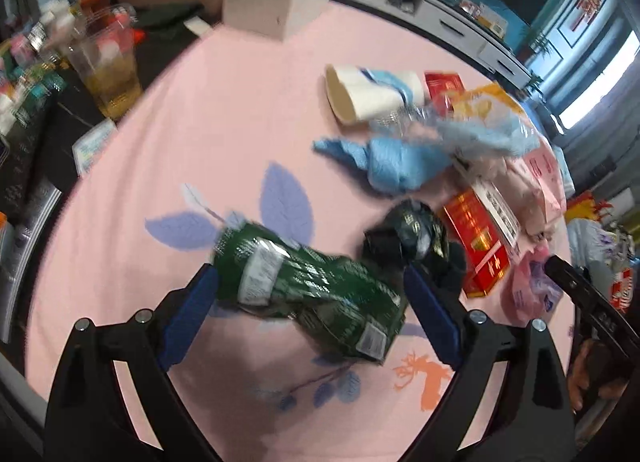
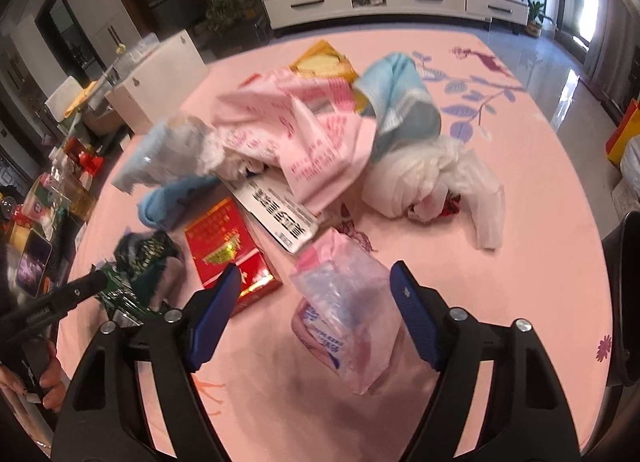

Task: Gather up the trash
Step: 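Close the left tool on the green snack bag while the right tool closes on the clear bag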

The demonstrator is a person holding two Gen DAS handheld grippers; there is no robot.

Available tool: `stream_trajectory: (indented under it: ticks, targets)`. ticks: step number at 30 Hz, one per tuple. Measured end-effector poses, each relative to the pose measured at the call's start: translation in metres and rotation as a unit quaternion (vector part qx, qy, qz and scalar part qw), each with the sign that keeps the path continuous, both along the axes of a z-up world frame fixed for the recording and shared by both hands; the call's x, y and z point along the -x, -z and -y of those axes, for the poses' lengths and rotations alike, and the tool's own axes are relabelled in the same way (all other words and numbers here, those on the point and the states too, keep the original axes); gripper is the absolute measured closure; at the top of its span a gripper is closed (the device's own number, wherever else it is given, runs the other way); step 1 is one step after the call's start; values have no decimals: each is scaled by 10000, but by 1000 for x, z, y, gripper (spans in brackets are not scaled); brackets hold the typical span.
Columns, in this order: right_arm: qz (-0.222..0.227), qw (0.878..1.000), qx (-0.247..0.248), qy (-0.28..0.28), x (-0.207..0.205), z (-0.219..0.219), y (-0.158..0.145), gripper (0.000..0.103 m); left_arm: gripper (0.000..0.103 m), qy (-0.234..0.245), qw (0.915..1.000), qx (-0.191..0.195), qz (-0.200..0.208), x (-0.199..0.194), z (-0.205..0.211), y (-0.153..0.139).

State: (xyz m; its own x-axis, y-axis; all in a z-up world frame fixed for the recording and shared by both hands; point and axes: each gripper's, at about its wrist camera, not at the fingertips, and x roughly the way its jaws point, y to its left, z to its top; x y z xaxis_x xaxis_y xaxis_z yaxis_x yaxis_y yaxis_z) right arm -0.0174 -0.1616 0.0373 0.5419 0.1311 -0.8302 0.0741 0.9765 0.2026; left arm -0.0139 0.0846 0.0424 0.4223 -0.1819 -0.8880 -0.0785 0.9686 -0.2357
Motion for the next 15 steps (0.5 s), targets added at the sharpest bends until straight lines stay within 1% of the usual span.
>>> stream_trajectory:
  ticks: [3, 4, 6, 8, 9, 10, 11, 12, 13, 14, 15]
  targets:
    - [-83, 9999, 76, 14, -3, 1, 6, 32, 11, 130, 9996, 41, -263, -2, 8, 17]
    - [-91, 9999, 114, 0, -3, 0, 7, 33, 16, 164, 9991, 111, -372, -5, 10, 23]
    - [-110, 9997, 209, -37, -3, -2, 10, 37, 18, 103, 9994, 125, -293, -4, 11, 23]
    - [-128, 9994, 313, -25, -3, -2, 13, 46, 22, 91, 9996, 132, -244, -3, 14, 23]
    - [-167, 9992, 369, -8, -3, -2, 15, 49, 25, 87, 9997, 118, -205, -2, 15, 23]
    - [-195, 9990, 392, 3, -3, -1, 16, 54, 36, 96, 9998, 107, -166, -1, 15, 23]
    - [-206, 9990, 394, 20, -3, 0, 17, 62, 51, 91, 9997, 171, -129, 1, 15, 22]
    - [-200, 9990, 391, 43, -2, 1, 17, 63, 59, 71, 9994, 301, -124, -2, 15, 23]
    - [-211, 9991, 364, 60, -2, 3, 16, 65, 63, -5, 9983, 563, -169, -2, 14, 25]
    - [-216, 9992, 328, 59, -1, 4, 14, 66, 72, -41, 9978, 640, -172, -1, 14, 25]
    - [-189, 9994, 296, 66, 0, 6, 11, 66, 75, -29, 9970, 754, -190, -1, 16, 25]
